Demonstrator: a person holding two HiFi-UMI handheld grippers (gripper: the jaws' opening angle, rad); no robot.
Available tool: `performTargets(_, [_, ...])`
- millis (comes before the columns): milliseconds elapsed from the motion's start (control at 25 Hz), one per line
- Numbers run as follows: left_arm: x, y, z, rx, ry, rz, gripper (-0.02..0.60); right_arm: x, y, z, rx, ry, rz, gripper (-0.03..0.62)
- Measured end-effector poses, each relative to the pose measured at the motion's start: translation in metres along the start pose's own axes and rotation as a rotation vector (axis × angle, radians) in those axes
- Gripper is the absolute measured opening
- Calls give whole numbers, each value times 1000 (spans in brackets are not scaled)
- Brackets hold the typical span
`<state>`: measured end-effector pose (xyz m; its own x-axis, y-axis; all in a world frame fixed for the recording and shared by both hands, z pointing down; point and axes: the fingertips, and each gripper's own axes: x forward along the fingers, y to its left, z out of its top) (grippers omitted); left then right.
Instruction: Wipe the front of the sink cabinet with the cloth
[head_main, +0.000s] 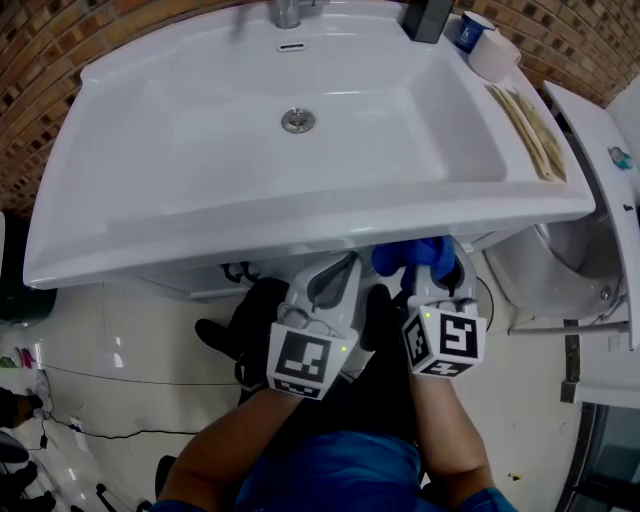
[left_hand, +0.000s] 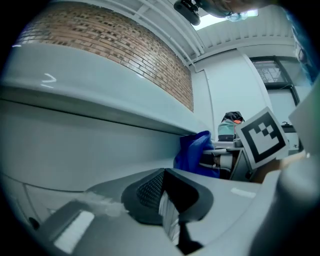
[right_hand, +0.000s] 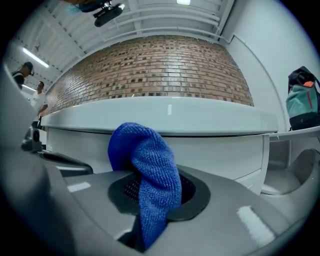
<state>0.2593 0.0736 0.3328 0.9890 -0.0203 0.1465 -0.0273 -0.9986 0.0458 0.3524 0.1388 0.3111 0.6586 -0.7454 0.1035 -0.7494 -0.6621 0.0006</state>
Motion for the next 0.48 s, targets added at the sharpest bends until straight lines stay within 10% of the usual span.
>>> performTargets(480, [-5, -7, 5, 28, -8, 9, 2, -14, 14, 5, 28, -19, 52, 75])
